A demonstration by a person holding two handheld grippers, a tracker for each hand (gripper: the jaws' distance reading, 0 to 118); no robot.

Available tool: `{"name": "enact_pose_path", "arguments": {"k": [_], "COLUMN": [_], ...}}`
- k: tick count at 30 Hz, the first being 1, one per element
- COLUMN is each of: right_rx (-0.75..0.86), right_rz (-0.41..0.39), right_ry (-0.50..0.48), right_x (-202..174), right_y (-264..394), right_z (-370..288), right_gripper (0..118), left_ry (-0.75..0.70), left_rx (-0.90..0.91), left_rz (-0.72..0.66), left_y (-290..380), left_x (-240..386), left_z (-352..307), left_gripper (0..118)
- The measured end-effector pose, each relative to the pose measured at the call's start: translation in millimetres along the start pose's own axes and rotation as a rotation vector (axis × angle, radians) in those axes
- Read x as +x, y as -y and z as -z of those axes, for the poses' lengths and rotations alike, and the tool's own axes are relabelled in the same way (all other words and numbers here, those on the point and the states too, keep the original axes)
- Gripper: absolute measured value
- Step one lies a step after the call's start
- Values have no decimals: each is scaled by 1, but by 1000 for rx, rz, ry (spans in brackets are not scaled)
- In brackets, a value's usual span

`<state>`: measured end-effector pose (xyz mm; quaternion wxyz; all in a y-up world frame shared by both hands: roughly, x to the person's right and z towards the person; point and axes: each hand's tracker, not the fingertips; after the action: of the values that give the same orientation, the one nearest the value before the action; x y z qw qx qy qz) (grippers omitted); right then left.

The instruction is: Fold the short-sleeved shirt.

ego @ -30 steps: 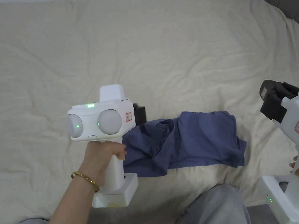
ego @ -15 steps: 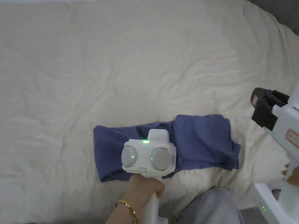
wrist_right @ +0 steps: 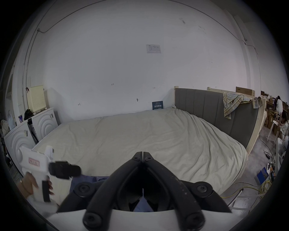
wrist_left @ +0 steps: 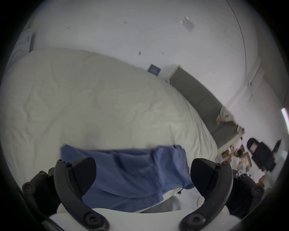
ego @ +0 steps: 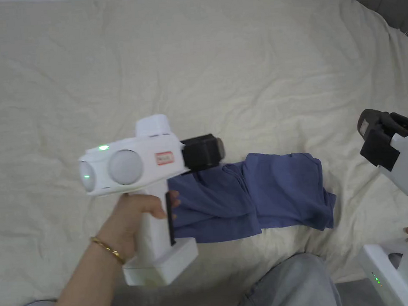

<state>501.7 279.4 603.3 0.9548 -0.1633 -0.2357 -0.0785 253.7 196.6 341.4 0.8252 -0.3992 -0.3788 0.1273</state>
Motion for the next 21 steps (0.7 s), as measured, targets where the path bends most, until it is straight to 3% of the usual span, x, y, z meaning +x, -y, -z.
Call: {"name": "enact_pose_path", "arguments": {"k": [4,8,14,16,18,21], "right_rx": [-2,-15,-39,-48,-54,-67], "right_rz": [7,10,-10,-23,-50,-46], "right_ry": [-9,-14,-20,-20,-10,-14], "right_x": [-2,-7,-17,-20,-23,-24], "right_y": [-1,-1,-1,-2,-1,0], "right_z": [5,11,20,21,22,23], "right_gripper": [2,2,2,2,2,2], "left_ry": [-52,7,67,115,179,166], "left_rx": [-27,-137,-218,-199,-175,-217], "left_rz": [-122,-342,-418,-427,-440,-455], "left_y": [-5,16,52,58,57,57], "left_x": [-66,-122,-148,-144,-140,-134], "left_z": [-16,-23,-9,-7,-7,9], "left_gripper": [118,118,99,98,83,75]}}
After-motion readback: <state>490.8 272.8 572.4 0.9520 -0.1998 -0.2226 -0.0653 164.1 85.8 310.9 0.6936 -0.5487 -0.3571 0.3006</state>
